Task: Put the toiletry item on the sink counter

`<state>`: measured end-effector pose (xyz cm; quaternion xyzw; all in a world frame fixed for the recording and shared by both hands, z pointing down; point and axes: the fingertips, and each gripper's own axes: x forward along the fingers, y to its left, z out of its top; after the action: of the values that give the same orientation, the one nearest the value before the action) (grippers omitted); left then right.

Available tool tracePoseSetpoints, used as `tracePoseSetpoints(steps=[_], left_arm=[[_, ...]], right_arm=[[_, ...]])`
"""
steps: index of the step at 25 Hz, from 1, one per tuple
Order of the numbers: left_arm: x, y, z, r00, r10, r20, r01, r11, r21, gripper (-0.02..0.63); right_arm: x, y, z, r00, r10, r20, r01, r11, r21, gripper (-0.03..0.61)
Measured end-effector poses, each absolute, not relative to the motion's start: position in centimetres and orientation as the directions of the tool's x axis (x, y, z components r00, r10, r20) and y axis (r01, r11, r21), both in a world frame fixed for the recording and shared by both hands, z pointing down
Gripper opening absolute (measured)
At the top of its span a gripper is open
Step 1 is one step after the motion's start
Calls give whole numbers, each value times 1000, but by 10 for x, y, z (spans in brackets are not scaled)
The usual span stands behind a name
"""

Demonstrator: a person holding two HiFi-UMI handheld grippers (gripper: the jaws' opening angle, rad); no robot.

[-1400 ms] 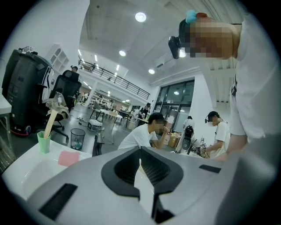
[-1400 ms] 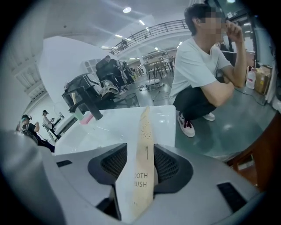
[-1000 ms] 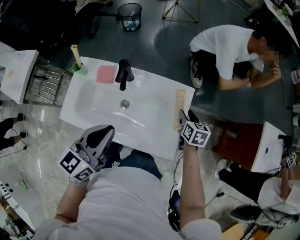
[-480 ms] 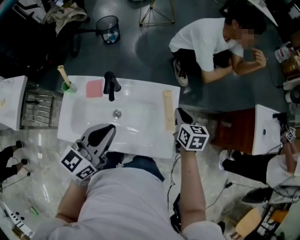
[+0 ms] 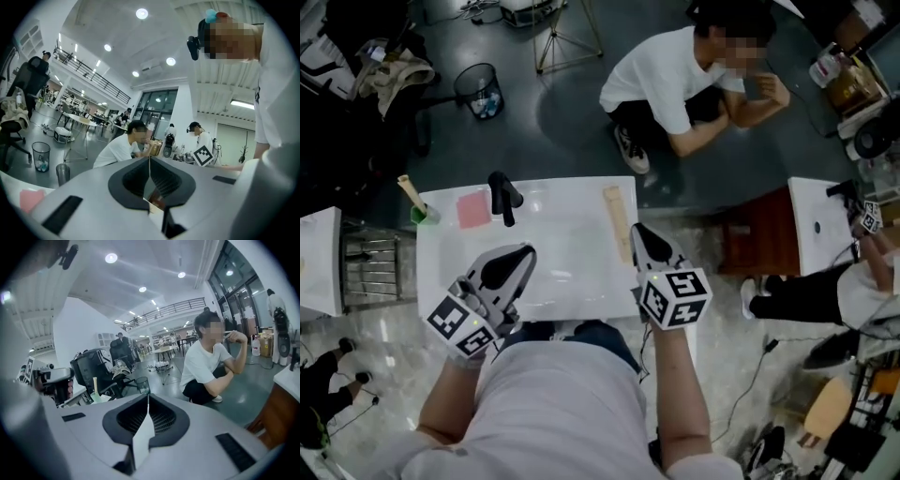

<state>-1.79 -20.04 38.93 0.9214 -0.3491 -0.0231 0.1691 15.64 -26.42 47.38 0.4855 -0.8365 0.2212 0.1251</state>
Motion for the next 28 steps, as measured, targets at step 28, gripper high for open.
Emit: tracePoseSetpoints(steps=[28], left_arm=[[29,-196,353,908,-417,39,-411,-868,277,18]], right_arm=[[135,-167,325,-409,-904,129,-913,404,-62,26]])
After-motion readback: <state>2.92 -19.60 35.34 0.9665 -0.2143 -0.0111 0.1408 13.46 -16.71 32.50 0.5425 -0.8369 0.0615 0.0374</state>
